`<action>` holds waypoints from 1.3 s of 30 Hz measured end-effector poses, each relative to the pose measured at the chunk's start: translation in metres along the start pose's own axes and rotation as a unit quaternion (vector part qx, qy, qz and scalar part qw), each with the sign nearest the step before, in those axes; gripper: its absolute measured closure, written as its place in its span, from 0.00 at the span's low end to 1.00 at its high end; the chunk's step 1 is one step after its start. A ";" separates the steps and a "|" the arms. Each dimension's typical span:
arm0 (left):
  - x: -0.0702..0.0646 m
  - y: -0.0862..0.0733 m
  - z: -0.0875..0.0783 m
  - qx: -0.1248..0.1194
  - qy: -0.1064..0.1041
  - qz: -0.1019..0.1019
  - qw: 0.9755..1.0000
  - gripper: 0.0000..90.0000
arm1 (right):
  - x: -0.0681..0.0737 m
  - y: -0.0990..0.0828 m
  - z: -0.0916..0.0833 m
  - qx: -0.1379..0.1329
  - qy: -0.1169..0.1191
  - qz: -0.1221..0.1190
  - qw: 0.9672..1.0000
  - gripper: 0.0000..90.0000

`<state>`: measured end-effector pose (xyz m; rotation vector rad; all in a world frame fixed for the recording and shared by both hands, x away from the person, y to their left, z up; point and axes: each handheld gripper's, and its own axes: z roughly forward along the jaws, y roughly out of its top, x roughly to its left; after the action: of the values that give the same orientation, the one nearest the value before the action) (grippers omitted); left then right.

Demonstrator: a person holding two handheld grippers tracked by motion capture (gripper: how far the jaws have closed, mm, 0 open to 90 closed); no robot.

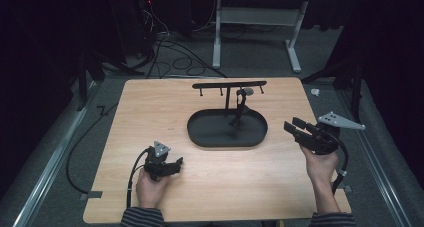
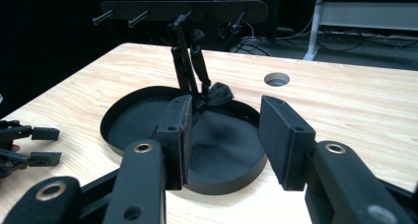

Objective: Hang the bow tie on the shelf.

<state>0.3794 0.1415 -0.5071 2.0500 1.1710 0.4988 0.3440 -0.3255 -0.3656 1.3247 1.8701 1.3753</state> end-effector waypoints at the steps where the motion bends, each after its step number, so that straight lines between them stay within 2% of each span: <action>1: 0.000 0.000 0.000 0.000 0.000 0.000 1.000 0.29 | 0.000 -0.001 0.000 0.000 0.001 0.001 1.000 0.65; 15: 0.000 0.000 0.000 0.000 0.000 0.000 1.000 0.29 | 0.005 -0.011 -0.002 0.004 0.009 0.002 1.000 0.65; 33: 0.000 0.000 0.000 0.000 0.000 0.000 1.000 0.29 | 0.012 -0.028 0.005 0.018 0.022 0.007 1.000 0.65; 39: 0.000 0.000 0.000 0.000 0.000 0.000 1.000 0.30 | 0.016 -0.031 0.005 0.019 0.032 0.007 0.999 0.65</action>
<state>0.3794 0.1415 -0.5071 2.0498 1.1714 0.4986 0.3280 -0.3101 -0.3932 1.3281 1.9420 1.4110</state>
